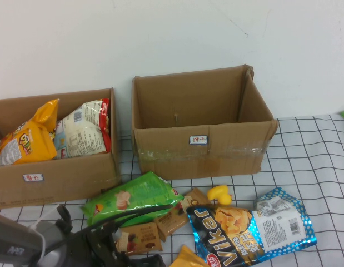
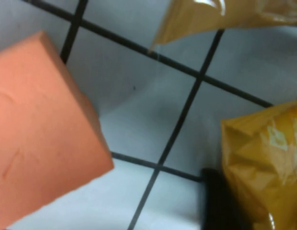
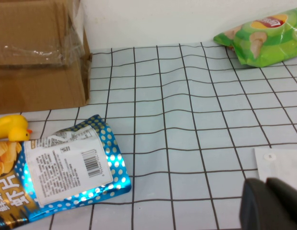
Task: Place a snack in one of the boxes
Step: Pick up the biscuit
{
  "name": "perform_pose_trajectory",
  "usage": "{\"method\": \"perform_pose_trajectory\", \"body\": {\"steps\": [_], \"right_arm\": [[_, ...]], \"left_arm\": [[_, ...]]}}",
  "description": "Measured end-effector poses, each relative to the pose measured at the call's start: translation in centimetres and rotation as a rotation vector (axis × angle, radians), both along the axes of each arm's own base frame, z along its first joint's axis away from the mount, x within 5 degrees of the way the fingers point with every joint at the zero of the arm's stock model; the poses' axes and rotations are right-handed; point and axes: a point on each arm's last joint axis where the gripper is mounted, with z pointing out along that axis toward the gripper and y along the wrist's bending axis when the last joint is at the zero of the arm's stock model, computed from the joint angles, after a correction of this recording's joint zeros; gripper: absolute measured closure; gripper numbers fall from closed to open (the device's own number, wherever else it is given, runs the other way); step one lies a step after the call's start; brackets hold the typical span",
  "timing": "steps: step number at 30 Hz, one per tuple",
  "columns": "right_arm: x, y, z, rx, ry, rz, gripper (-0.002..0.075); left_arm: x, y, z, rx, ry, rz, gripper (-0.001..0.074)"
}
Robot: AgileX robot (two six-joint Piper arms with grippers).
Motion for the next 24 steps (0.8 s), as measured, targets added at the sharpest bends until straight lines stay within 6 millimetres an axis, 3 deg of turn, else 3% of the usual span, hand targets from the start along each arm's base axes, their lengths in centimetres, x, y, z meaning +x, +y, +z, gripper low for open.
{"method": "perform_pose_trajectory", "body": {"steps": [3, 11, 16, 20, 24], "right_arm": [[0.0, 0.0, 0.0, 0.0, 0.0, 0.0, 0.0727], [0.0, 0.0, 0.0, 0.0, 0.0, 0.0, 0.0727], [0.0, 0.0, 0.0, 0.0, 0.0, 0.0, 0.0727], [0.0, 0.0, 0.0, 0.0, 0.0, 0.0, 0.0727], [0.0, 0.0, 0.0, 0.0, 0.0, 0.0, 0.0727]], "left_arm": [[0.0, -0.1, 0.0, -0.003, 0.003, -0.007, 0.0534], [-0.3, -0.5, 1.3, -0.042, -0.015, -0.124, 0.0542], [-0.4, -0.8, 5.7, -0.115, -0.164, -0.242, 0.0545], [-0.7, -0.5, 10.6, -0.167, -0.365, -0.302, 0.0545], [0.5, -0.3, 15.7, -0.149, -0.645, -0.336, 0.0546]]}}
